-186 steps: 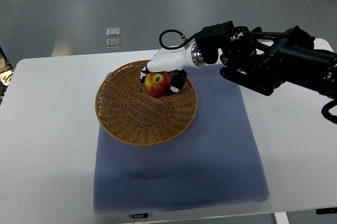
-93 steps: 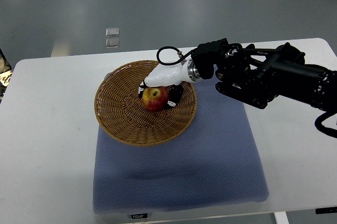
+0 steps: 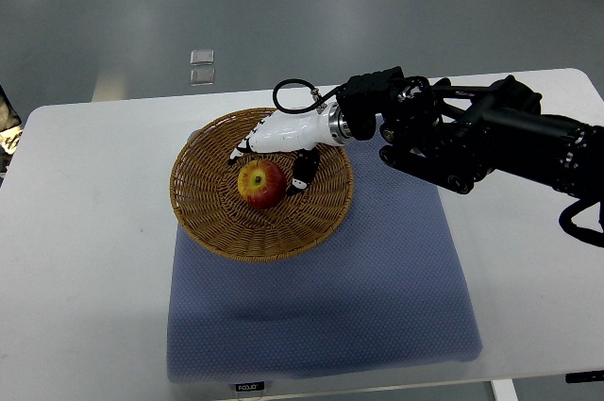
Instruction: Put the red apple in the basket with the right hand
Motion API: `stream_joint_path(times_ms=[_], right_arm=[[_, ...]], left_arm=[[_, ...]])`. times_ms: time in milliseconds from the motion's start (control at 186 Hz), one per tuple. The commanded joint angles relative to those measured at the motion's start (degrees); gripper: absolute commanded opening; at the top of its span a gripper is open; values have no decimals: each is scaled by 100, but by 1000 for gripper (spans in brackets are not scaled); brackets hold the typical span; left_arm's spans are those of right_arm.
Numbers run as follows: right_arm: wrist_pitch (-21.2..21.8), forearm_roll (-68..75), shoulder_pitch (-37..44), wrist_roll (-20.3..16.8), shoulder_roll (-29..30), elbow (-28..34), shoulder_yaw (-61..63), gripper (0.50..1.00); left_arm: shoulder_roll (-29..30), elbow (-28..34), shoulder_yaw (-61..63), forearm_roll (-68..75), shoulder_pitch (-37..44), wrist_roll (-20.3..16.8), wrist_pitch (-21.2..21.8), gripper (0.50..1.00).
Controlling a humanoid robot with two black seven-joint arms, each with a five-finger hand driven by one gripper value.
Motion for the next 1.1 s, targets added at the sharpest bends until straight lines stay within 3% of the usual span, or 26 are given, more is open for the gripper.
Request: stream_joint_path(times_ms=[0, 597, 1093], right_arm=[[10, 7, 8, 6, 1, 10, 109, 911], [1, 121, 211, -2, -517, -87, 610, 921], [-8, 4727, 175, 68, -904, -966, 619, 921]], left_arm=[[0, 0, 0, 0, -1, 0, 0, 1000], [0, 0, 0, 0, -1, 0, 0, 1000], [0, 0, 0, 0, -1, 0, 0, 1000]])
